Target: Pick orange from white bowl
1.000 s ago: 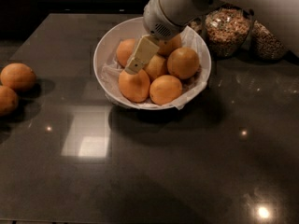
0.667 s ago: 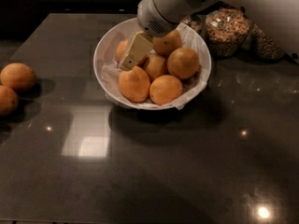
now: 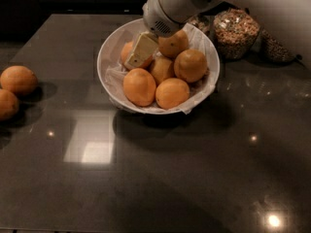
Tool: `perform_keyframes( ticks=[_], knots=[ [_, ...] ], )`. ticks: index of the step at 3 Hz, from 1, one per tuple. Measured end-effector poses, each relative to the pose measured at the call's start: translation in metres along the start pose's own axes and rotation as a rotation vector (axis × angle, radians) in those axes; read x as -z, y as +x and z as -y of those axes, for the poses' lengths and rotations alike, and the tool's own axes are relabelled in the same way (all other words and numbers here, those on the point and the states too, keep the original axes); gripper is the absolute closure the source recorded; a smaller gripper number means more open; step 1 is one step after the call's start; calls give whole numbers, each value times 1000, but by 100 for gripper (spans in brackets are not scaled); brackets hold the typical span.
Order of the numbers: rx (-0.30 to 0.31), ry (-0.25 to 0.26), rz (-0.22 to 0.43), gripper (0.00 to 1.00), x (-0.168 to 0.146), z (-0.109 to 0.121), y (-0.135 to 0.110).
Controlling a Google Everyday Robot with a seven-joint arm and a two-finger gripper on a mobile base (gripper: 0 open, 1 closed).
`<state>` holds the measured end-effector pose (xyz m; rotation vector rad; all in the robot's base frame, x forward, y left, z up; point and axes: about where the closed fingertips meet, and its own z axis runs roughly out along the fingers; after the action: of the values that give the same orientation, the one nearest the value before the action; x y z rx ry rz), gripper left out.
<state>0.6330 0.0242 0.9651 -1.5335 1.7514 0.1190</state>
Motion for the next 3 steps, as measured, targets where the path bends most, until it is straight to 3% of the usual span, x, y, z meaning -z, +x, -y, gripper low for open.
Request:
perform_keyframes(
  ticks=[3],
  knots=[
    [-9,-19,-32,28,-1,-8,13]
  ],
)
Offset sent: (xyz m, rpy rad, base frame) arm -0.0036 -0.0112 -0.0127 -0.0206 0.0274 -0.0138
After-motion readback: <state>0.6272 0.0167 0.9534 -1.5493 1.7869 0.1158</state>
